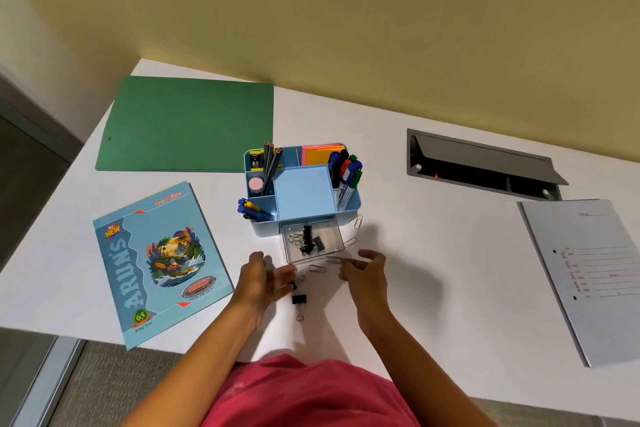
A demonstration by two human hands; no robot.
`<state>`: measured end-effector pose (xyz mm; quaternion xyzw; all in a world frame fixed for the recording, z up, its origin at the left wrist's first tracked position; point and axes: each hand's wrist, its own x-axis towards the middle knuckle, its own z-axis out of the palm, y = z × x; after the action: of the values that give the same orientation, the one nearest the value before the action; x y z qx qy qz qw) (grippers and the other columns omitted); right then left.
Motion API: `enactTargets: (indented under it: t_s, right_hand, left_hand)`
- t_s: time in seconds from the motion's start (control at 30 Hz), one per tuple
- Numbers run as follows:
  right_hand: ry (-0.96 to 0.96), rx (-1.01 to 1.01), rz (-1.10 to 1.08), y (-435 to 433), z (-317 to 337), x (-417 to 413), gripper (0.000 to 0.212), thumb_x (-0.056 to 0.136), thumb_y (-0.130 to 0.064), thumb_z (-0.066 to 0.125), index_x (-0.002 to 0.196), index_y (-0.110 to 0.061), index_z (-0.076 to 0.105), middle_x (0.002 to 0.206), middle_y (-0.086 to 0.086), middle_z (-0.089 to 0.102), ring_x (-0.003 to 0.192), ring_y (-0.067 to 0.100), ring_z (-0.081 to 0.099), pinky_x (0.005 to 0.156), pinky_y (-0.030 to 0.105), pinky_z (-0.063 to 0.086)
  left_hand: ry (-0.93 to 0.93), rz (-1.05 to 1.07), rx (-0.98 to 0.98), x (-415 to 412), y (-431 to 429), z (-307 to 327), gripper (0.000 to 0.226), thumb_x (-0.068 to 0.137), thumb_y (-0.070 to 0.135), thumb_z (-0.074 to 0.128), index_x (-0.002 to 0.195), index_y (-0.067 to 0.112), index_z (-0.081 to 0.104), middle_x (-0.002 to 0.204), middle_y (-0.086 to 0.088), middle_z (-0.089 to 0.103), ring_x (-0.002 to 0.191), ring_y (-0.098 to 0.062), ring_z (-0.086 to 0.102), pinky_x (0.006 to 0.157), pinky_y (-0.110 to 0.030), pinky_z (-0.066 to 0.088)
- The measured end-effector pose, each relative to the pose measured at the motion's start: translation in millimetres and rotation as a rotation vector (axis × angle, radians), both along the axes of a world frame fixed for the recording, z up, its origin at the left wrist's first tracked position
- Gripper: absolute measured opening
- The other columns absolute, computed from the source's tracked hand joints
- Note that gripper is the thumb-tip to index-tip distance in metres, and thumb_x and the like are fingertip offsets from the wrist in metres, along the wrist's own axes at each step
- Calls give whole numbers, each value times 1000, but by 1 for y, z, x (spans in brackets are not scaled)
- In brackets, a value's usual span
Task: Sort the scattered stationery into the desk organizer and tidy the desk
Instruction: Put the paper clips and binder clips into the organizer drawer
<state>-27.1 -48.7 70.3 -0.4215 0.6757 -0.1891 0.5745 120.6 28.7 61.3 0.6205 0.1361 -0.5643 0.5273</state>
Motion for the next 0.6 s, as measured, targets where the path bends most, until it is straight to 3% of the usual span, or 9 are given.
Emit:
enactTargets:
  t_s: [0.13,0.27,0.33,0.43,0.53,0.6]
  right_hand:
    - [-135,143,-84,-6,-3,10,35,83,-6,66,105,-20,43,92,15,66,73,21,61,77,31,50]
    - [-186,133,-114,-15,2,20,39,83,-6,69,110,-17,43,89,14,65,72,20,63,85,35,52]
    - [-200,119,-113,-20,5,26,38,82,-8,69,110,-17,43,85,11,64,68,18,61,82,36,53]
    - [-282,105,-142,-25,5,35,40,81,-7,68,111,-15,45,75,7,60,58,12,56,65,26,47]
    - [-364,53,-133,-28,3,40,30,87,-2,60,112,-11,46,90,11,65,73,18,67,71,25,53]
    - [-290,-61,-38,-23,0,40,25,88,-3,59,109,-12,50,99,10,68,86,20,69,76,27,55]
  left_hand:
    - [17,19,-48,1,-2,5,24,98,21,25,80,13,39,99,-28,66,86,-36,64,88,-48,49]
    - [31,38,-117,6,-6,3,20,95,21,25,100,8,40,112,-29,64,104,-41,64,84,-50,53]
    - [36,60,-157,8,-10,1,27,94,21,25,110,4,40,118,-27,63,107,-40,63,77,-47,56]
    - [33,104,-176,10,-17,4,50,93,22,25,127,-9,44,123,-23,61,111,-37,62,70,-41,59]
    - [19,142,-180,8,-23,12,50,92,20,26,126,-6,52,126,-18,61,115,-36,60,85,-44,54]
    - [12,142,-178,5,-23,15,47,91,18,27,120,-3,56,127,-15,61,116,-35,59,94,-48,50]
